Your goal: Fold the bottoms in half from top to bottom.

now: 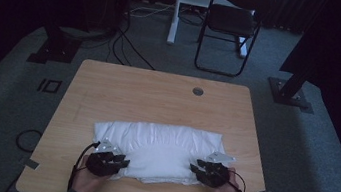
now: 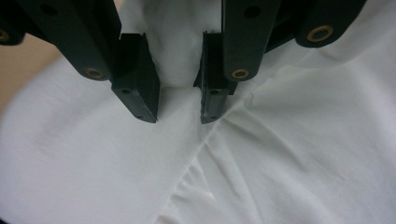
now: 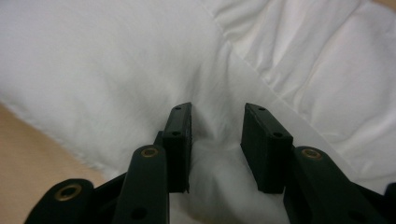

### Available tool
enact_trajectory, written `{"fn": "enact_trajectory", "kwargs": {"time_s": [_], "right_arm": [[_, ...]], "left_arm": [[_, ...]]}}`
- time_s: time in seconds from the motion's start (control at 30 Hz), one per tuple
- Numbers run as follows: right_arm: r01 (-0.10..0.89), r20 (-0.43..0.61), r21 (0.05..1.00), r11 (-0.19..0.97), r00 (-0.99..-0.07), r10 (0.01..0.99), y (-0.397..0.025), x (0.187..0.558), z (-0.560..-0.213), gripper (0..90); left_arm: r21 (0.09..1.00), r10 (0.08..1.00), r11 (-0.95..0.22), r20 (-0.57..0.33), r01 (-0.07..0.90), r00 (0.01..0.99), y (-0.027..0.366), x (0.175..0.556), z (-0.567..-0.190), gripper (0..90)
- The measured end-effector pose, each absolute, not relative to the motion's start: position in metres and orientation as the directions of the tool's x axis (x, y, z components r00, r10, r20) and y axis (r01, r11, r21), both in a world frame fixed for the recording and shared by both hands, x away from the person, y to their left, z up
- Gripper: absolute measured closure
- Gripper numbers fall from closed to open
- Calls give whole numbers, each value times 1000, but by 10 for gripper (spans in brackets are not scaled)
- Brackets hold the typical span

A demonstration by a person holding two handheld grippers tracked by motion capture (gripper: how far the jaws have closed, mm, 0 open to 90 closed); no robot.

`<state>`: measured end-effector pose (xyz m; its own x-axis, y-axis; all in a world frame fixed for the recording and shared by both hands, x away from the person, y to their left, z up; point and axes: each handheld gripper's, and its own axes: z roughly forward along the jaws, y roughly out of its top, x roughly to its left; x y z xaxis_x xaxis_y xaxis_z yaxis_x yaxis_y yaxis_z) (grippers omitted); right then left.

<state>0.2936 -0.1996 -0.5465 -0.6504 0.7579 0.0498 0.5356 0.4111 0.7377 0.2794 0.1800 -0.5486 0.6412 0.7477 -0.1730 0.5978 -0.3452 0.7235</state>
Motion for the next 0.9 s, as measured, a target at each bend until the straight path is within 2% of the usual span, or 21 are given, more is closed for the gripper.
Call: {"fn": "enact_trajectory", "kwargs": {"time_s": [0.03,0.07,0.13,0.5,0.73,0.83,0.9], "right_arm": [[538,45,733,415,-648,760,-197,295,-550,632],[534,34,733,421,-647,762,-193,300,-555,639],[529,39,743,410,-646,763,-192,305,-557,640],[517,25,757,399,-633,774,-181,349,-559,644],[529,29,751,395,-624,781,-174,370,-557,644],[525,25,754,395,-624,781,-170,376,-557,643],[528,29,755,390,-620,784,-170,377,-557,643]], "left_arm": [[723,755,-350,-158,596,636,177,281,-549,687],[725,774,-373,-102,579,625,172,285,-548,688],[728,788,-377,-73,573,611,170,292,-548,688],[741,842,-303,-86,599,532,178,347,-548,703],[736,862,-277,-93,617,499,181,364,-546,703],[729,884,-245,-103,639,456,185,375,-539,667],[735,890,-225,-112,640,442,188,378,-535,584]]}}
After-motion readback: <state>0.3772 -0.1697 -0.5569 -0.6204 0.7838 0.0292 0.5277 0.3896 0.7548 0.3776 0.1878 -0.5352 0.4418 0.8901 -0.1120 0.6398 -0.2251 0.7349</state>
